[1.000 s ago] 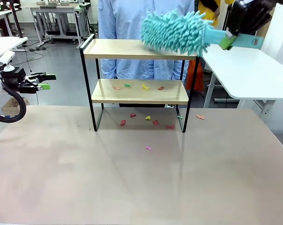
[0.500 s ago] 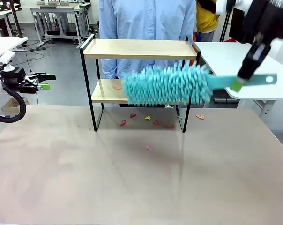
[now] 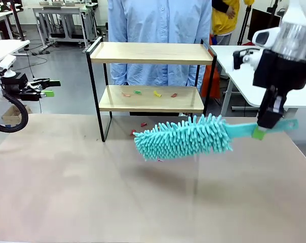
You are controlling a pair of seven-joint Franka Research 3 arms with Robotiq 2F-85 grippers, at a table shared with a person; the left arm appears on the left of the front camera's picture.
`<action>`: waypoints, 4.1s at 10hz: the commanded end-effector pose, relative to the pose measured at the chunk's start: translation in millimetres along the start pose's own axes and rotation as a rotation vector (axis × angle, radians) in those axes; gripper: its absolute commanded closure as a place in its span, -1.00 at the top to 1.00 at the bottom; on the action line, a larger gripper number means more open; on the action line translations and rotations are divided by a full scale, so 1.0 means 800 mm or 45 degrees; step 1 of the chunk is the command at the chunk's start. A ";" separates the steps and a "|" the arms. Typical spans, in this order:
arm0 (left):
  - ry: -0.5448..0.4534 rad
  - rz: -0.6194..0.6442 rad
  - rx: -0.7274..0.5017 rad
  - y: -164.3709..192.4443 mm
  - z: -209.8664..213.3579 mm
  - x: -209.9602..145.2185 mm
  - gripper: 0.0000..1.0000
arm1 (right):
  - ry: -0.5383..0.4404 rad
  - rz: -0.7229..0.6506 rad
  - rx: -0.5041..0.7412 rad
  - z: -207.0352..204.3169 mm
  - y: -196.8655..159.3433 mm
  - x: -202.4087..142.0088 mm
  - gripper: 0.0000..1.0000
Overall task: Clean the shelf.
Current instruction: Clean the specific section of the Shelf indicated by the human with the Duster.
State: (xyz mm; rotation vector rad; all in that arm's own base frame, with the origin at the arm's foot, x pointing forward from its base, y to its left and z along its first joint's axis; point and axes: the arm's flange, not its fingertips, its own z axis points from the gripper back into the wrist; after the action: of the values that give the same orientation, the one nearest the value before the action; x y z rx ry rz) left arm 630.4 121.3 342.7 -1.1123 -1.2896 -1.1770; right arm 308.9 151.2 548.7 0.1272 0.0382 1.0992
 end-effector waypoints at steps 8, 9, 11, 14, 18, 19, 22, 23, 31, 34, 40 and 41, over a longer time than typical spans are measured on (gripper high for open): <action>0.005 -0.006 0.003 -0.001 0.000 0.004 1.00 | 0.135 0.064 0.059 -0.055 0.004 -0.016 -0.74; 0.005 -0.006 0.003 -0.001 0.000 0.004 1.00 | 0.135 0.064 0.059 -0.055 0.004 -0.016 -0.74; 0.005 -0.006 0.003 -0.001 0.000 0.004 1.00 | 0.135 0.064 0.059 -0.055 0.004 -0.016 -0.74; 0.005 -0.006 0.003 -0.001 0.000 0.004 1.00 | 0.135 0.064 0.059 -0.055 0.004 -0.016 -0.74; 0.005 -0.006 0.003 -0.001 0.000 0.004 1.00 | 0.135 0.064 0.059 -0.055 0.004 -0.016 -0.74; 0.005 -0.006 0.003 -0.001 0.000 0.004 1.00 | 0.135 0.064 0.059 -0.055 0.004 -0.016 -0.74; 0.005 -0.006 0.003 -0.001 0.000 0.004 1.00 | 0.135 0.064 0.059 -0.055 0.004 -0.016 -0.74; 0.005 -0.006 0.003 -0.001 0.000 0.004 1.00 | 0.135 0.064 0.059 -0.055 0.004 -0.016 -0.74; 0.005 -0.006 0.003 -0.001 0.000 0.004 1.00 | 0.135 0.064 0.059 -0.055 0.004 -0.016 -0.74; 0.005 -0.006 0.003 -0.001 0.000 0.004 1.00 | 0.135 0.064 0.059 -0.055 0.004 -0.016 -0.74; 0.005 -0.006 0.003 -0.001 0.000 0.004 1.00 | 0.135 0.064 0.059 -0.055 0.004 -0.016 -0.74; 0.005 -0.006 0.003 -0.001 0.000 0.004 1.00 | 0.135 0.064 0.059 -0.055 0.004 -0.016 -0.74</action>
State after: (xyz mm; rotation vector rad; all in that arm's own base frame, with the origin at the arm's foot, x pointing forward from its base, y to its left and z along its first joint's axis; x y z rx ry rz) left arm 630.4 121.3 342.7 -1.1123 -1.2896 -1.1770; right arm 298.1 145.5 503.5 0.0810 0.1729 1.1548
